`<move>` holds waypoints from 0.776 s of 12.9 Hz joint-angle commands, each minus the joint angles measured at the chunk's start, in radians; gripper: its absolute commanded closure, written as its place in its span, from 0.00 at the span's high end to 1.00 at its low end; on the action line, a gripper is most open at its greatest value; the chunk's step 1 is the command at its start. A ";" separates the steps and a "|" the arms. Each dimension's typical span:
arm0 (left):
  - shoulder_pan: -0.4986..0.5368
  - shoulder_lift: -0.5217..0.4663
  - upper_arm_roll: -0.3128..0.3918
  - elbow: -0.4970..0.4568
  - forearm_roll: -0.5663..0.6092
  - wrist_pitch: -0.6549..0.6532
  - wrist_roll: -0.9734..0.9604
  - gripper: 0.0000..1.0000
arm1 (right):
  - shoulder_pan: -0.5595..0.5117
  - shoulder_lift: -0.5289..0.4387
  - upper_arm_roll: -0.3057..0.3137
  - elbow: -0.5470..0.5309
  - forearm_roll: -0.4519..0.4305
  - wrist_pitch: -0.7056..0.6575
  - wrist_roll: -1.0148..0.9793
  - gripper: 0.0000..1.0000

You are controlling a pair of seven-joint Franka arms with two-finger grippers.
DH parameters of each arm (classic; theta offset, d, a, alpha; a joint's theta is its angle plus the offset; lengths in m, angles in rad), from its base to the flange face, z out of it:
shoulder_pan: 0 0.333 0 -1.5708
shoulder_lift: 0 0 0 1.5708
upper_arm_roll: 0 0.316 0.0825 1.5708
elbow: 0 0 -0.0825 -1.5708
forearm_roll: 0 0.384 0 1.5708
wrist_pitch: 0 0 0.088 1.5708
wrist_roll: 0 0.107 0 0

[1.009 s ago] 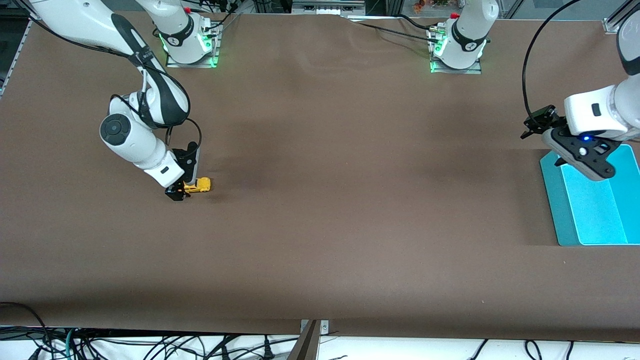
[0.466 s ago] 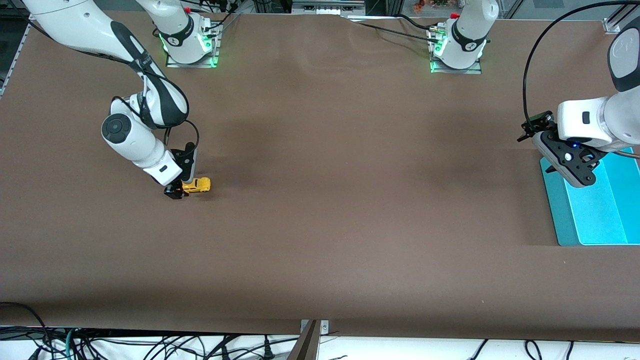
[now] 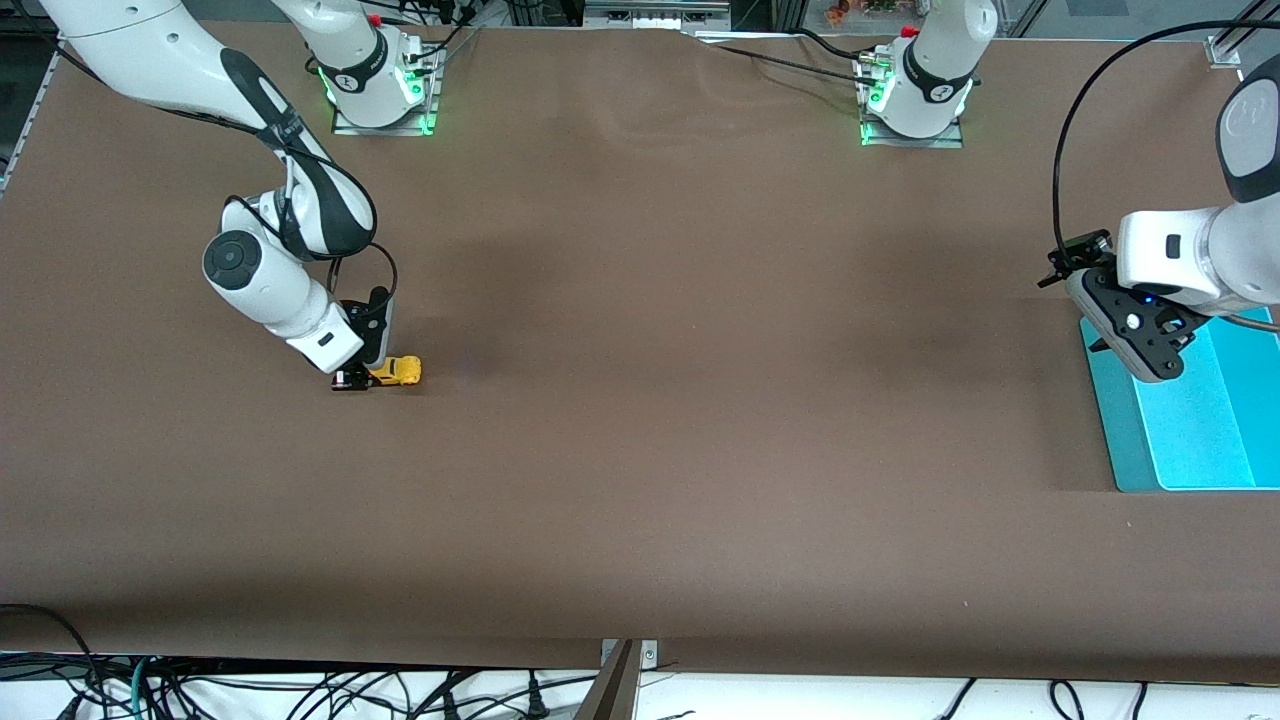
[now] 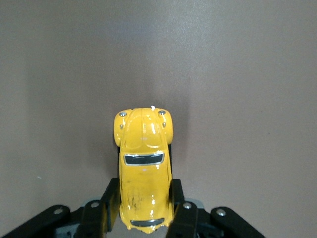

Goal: Wind and store yellow beetle car
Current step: 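Close the right gripper on the yellow car and lift it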

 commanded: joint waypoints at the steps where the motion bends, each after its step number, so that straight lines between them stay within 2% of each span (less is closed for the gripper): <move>1: 0.007 0.008 -0.005 0.008 -0.021 0.001 0.033 1.00 | -0.014 -0.003 0.009 -0.011 -0.021 0.018 0.005 0.13; 10: 0.004 0.000 0.001 0.003 -0.014 0.033 0.036 1.00 | -0.020 0.024 0.011 -0.006 -0.060 0.034 -0.014 0.13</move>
